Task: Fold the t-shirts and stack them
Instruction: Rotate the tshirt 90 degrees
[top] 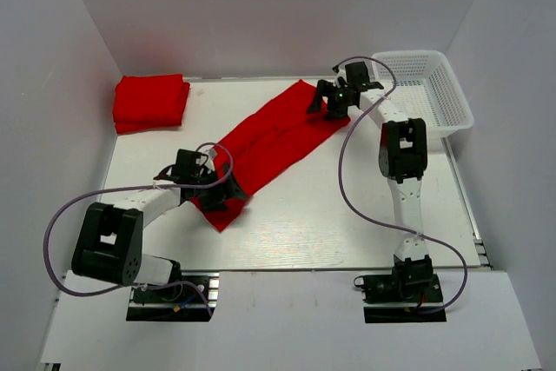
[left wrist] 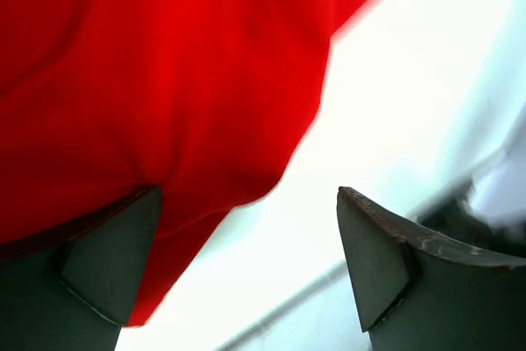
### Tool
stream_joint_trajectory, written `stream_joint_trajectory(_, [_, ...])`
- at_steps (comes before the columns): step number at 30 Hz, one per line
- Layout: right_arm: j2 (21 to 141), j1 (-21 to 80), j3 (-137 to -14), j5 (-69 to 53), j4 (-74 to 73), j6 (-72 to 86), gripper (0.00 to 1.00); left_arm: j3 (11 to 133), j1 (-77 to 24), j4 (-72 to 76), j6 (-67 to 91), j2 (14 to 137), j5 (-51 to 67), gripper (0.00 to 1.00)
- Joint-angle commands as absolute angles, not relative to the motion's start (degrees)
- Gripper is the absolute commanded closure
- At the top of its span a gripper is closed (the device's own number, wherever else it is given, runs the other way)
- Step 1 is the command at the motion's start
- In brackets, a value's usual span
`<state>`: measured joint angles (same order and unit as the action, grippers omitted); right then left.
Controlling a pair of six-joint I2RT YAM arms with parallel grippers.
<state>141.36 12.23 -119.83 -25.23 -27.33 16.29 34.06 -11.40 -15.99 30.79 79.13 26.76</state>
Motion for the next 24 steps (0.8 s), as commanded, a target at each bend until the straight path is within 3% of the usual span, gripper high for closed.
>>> stream_joint_trajectory(1, [148.26, 13.88, -123.92, -33.73, -19.10, 23.54, 0.10, 29.71, -17.39, -25.15, 33.31, 84.10, 31.37, 0.00])
stream_joint_trajectory(7, [153.98, 17.22, -129.55, -32.19, -4.78, 31.19, 0.10, 37.68, -30.48, -28.29, 34.01, 97.19, 32.70, 0.00])
stream_joint_trajectory(13, [159.24, 18.63, -133.50, -29.97, 3.60, 36.46, 0.10, 44.54, -42.69, -33.12, 35.77, 98.70, 35.60, 0.00])
stream_joint_trajectory(18, [159.70, 18.47, -133.94, -29.71, 7.30, 37.53, 0.10, 51.84, -48.24, -37.61, 34.81, 101.24, 34.02, 0.00])
stream_joint_trajectory(24, [155.48, 18.02, -134.03, -28.39, 3.80, 32.01, 0.10, 70.53, -50.10, -50.33, 29.10, 106.34, 25.08, 0.00])
